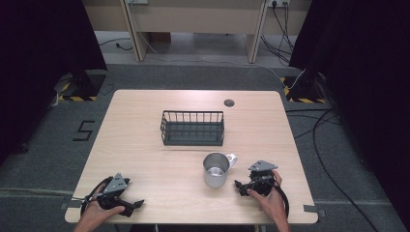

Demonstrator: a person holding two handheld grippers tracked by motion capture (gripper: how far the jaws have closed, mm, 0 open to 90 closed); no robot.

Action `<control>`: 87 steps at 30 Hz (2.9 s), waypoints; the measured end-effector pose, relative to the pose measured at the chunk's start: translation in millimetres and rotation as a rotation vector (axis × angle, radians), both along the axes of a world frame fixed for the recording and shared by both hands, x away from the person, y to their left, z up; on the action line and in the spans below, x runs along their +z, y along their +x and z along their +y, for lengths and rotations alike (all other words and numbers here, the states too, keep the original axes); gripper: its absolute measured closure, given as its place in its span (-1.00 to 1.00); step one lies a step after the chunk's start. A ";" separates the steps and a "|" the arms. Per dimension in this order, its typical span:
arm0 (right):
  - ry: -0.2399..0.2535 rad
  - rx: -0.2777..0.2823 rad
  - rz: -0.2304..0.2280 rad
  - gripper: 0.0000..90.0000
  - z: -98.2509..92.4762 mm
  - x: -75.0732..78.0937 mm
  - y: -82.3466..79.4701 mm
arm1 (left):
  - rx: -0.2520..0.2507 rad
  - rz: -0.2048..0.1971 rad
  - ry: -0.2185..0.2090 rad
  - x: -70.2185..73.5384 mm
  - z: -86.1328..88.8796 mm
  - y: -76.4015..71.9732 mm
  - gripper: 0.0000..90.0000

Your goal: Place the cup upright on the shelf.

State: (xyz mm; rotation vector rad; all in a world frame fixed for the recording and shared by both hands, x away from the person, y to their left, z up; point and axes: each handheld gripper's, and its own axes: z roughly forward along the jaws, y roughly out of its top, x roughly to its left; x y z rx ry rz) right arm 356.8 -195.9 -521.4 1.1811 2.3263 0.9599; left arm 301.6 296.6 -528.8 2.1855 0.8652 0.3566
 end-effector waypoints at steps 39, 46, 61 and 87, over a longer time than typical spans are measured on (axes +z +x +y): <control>0.081 0.178 -0.232 0.00 4.0 44.5 11.5 | -0.002 0.000 0.001 0.0 0.0 0.3 -1.00; 0.061 0.219 -0.243 0.14 14.9 41.6 23.9 | 0.000 0.000 0.000 0.0 0.0 0.1 -1.00; 0.047 0.256 -0.286 0.61 18.2 38.1 25.0 | 0.000 0.000 0.000 0.0 0.0 0.1 -1.00; 0.060 0.209 -0.321 0.49 14.8 39.2 -10.3 | 0.000 0.000 0.000 0.0 0.0 0.1 -1.00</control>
